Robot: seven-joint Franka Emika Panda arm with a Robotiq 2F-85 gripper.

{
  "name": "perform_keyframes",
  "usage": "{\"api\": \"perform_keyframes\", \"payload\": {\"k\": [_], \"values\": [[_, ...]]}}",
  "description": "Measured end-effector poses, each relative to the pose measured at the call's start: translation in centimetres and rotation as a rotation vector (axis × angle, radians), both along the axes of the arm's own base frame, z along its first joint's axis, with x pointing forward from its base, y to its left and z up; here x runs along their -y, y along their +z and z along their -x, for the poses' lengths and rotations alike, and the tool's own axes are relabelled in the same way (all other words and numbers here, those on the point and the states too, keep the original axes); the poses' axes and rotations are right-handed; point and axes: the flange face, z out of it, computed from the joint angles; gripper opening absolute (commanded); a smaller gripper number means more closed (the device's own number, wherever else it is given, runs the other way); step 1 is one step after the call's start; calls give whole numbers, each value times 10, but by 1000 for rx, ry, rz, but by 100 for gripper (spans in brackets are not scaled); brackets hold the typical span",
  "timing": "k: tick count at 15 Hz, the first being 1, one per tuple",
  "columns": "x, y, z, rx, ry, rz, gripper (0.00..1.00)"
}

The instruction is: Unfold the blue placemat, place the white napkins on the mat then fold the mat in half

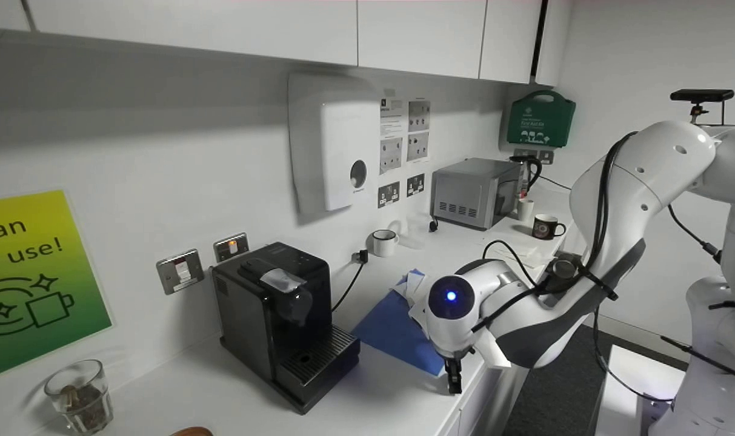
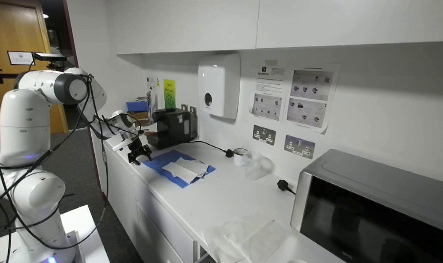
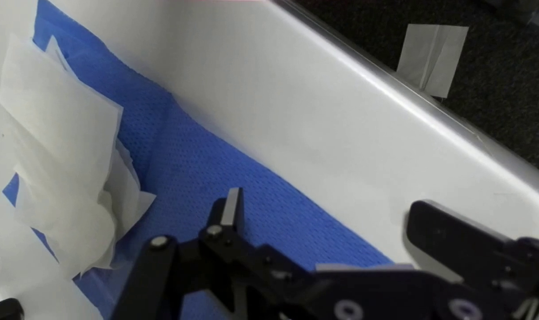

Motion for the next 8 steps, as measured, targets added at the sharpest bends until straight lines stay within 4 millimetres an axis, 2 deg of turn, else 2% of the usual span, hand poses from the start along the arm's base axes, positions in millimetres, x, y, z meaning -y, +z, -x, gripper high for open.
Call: {"api": "perform_keyframes", "payload": {"k": [8], "values": [[-2, 5, -11, 39, 118, -18, 100]]}}
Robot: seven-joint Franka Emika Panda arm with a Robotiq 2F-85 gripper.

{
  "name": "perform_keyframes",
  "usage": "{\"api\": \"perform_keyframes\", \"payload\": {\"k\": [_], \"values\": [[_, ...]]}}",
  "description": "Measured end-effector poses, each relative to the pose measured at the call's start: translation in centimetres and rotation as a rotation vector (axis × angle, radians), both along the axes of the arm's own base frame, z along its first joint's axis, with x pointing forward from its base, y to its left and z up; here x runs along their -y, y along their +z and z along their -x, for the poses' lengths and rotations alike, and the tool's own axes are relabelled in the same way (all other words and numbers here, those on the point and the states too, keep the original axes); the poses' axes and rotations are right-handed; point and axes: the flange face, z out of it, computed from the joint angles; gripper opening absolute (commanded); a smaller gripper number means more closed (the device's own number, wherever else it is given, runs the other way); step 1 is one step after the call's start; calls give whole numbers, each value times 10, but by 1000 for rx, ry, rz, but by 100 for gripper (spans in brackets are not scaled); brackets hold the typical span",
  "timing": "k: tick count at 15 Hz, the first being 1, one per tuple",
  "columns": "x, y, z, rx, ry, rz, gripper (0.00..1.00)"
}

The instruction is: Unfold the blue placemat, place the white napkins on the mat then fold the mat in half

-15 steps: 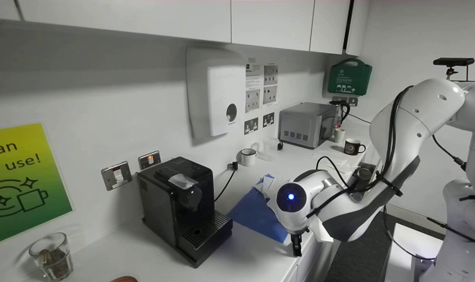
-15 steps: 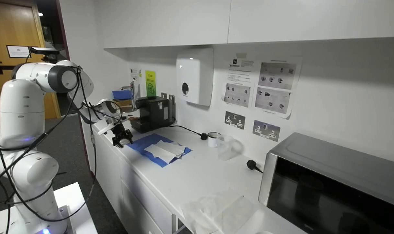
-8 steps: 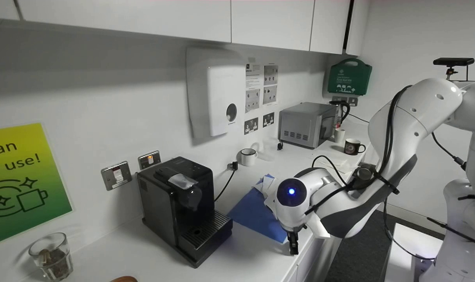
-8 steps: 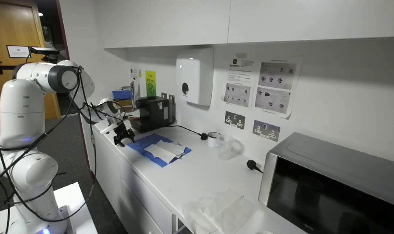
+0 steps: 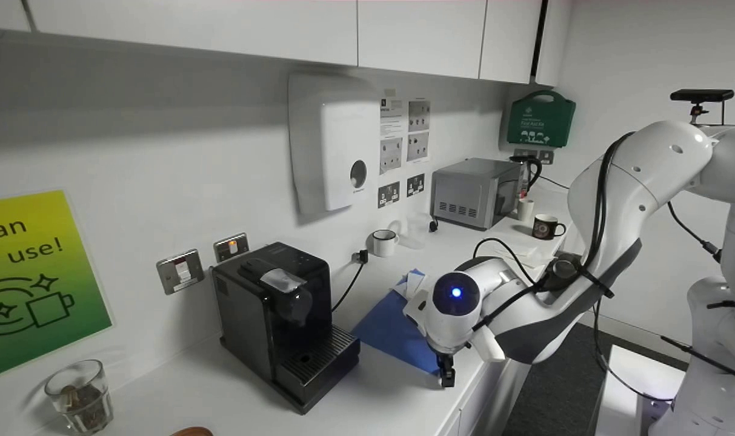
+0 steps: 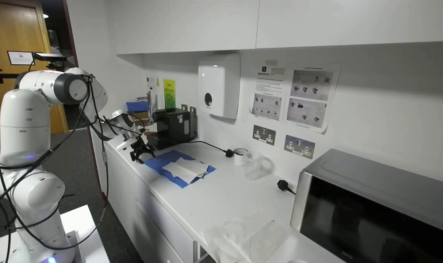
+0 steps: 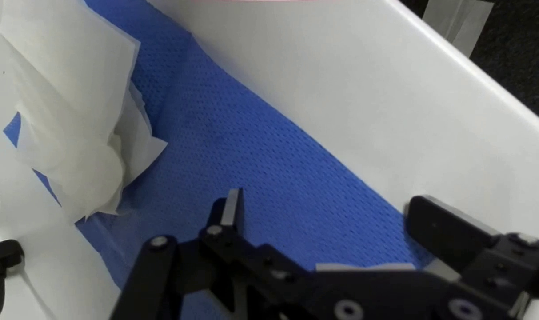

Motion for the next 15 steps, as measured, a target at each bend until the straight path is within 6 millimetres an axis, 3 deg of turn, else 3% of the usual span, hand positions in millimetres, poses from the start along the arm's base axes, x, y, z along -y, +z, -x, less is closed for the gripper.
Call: {"api": "perform_keyframes", "payload": {"k": [2, 3, 4, 6, 15], "values": [[0, 1, -2, 2, 19, -8, 100], [1, 1, -3, 1, 25, -12, 95], [1, 2, -5, 1, 29, -16, 72], [3, 2, -6, 0, 36, -20, 68], [5, 4, -12, 7, 43, -45, 1]]}}
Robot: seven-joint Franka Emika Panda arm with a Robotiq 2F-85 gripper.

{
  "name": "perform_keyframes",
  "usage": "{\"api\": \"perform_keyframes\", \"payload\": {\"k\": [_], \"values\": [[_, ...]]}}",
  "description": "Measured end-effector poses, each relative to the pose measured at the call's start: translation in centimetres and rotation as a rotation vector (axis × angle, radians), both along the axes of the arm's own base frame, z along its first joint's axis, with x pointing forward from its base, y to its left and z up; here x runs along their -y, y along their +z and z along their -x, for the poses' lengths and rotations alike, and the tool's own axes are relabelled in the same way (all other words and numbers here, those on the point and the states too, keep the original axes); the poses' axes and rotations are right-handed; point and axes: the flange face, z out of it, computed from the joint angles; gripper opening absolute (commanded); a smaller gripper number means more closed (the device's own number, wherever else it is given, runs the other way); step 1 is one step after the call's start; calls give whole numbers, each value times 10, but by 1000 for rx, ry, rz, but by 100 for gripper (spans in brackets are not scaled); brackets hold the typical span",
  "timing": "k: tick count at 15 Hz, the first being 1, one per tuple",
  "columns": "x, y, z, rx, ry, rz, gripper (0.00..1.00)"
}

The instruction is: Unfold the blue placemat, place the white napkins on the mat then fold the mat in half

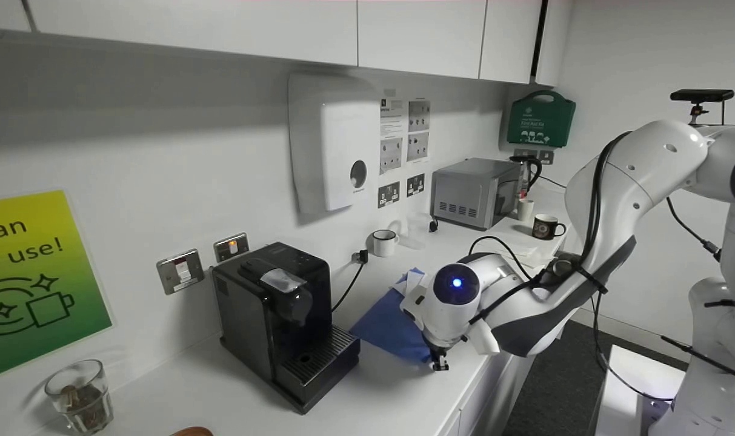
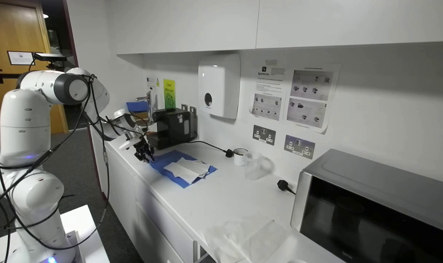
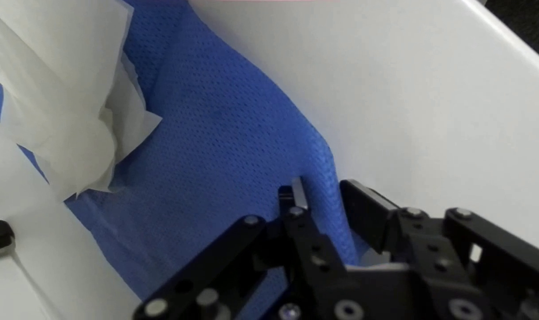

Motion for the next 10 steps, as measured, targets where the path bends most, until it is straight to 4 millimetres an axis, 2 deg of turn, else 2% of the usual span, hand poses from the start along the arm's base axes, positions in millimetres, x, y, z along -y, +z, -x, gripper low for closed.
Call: {"api": "perform_keyframes", "payload": {"k": [4, 10], "values": [[4, 2, -4, 0, -18, -22, 0], [11, 11, -7, -10, -137, -105, 0]]}}
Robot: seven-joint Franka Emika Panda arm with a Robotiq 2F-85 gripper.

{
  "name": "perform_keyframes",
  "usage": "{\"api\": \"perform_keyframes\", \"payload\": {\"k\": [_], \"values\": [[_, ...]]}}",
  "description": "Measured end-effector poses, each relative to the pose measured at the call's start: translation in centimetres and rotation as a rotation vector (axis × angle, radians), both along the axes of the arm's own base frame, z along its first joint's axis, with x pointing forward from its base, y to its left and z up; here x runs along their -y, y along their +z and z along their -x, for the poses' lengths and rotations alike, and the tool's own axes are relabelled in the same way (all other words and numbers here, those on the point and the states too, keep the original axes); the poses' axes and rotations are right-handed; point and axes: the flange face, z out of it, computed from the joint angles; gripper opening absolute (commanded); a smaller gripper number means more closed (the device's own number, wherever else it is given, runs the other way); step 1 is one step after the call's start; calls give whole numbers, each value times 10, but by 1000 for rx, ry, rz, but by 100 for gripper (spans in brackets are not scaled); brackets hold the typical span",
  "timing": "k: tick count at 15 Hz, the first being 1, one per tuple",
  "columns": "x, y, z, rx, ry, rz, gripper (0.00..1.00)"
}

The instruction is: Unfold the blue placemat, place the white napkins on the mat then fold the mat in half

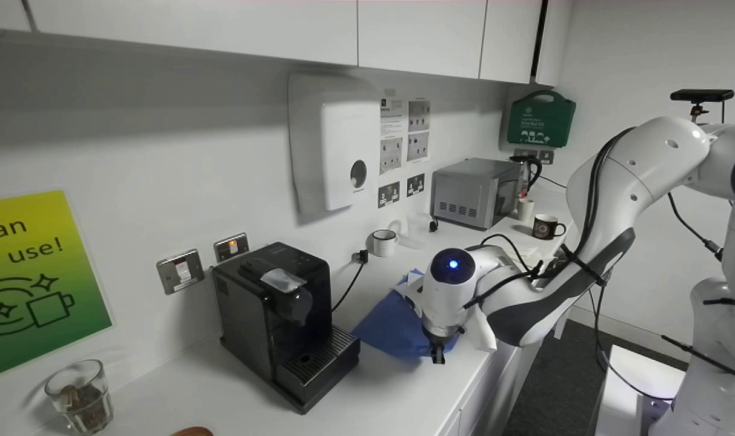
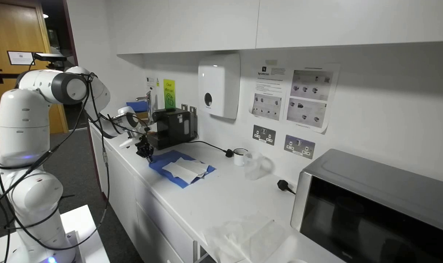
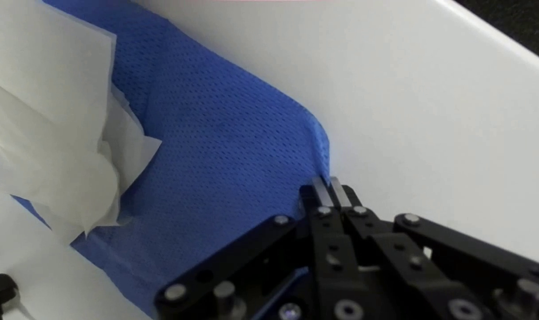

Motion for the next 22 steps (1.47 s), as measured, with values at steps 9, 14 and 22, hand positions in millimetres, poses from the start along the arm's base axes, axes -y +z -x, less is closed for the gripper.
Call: {"api": "perform_keyframes", "payload": {"k": [9, 14, 22], "values": [[8, 46, 18, 111, -170, -90, 0], [12, 60, 9, 119, -283, -249, 0], [32, 63, -8, 124, -408, -418, 0]]}}
